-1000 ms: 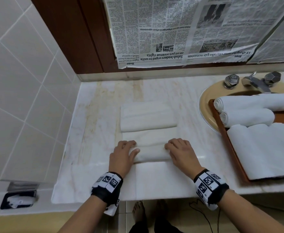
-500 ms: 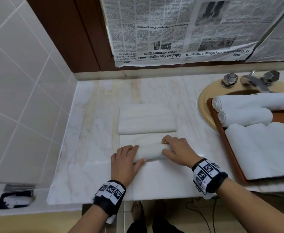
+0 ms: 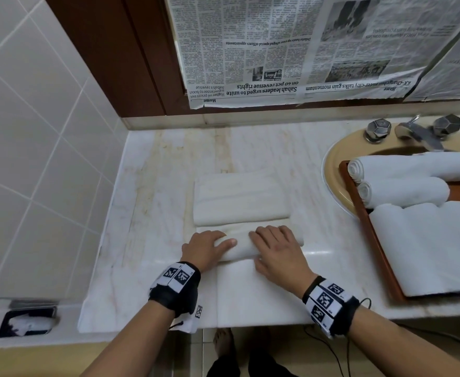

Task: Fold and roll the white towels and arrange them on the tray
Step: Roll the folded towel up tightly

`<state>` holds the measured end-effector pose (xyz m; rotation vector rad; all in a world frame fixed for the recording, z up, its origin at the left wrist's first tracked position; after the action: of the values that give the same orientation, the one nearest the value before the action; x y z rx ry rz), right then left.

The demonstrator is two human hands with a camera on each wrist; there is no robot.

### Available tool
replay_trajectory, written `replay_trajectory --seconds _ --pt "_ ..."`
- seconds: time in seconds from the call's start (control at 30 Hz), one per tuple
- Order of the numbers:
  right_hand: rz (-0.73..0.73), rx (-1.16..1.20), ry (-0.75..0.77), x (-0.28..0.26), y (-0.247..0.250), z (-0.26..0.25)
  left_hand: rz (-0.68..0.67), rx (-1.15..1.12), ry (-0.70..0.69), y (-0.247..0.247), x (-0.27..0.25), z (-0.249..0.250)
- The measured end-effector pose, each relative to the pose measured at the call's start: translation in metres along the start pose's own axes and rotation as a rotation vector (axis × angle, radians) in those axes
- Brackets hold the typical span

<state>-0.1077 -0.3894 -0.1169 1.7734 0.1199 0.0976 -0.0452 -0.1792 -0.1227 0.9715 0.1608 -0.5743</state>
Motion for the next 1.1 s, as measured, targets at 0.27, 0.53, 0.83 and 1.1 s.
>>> replay_trajectory --seconds 0.27,0.53,0.83,1.1 --pt "-0.029 0.141 -0.115 0.018 -0.001 -0.006 0.495 -0.024 0.142 0.035 0.035 0.000" --pt "0.001 0.202 -0.126 0.015 -0.002 -0.006 -0.082 0.403 -0.150 0.044 0.099 0.011" --pt "0.070 0.247 -0.093 0.017 -0.010 -0.001 -0.073 0.397 -0.078 0.068 0.173 0.007" --pt "0.032 0.222 -0.100 0.024 -0.010 0.003 0.216 0.292 -0.101 0.088 0.212 0.001"
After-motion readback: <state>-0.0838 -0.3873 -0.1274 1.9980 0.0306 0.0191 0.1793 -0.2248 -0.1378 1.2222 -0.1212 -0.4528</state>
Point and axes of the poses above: each hand's wrist, its own x-axis towards the middle knuckle, its own y-axis out of the back of the hand, z = x × y, the point moved 1 cm from there along x, towards the middle knuckle, and after that the axes turned 12 degrees about -y, right-handed, at the moved point
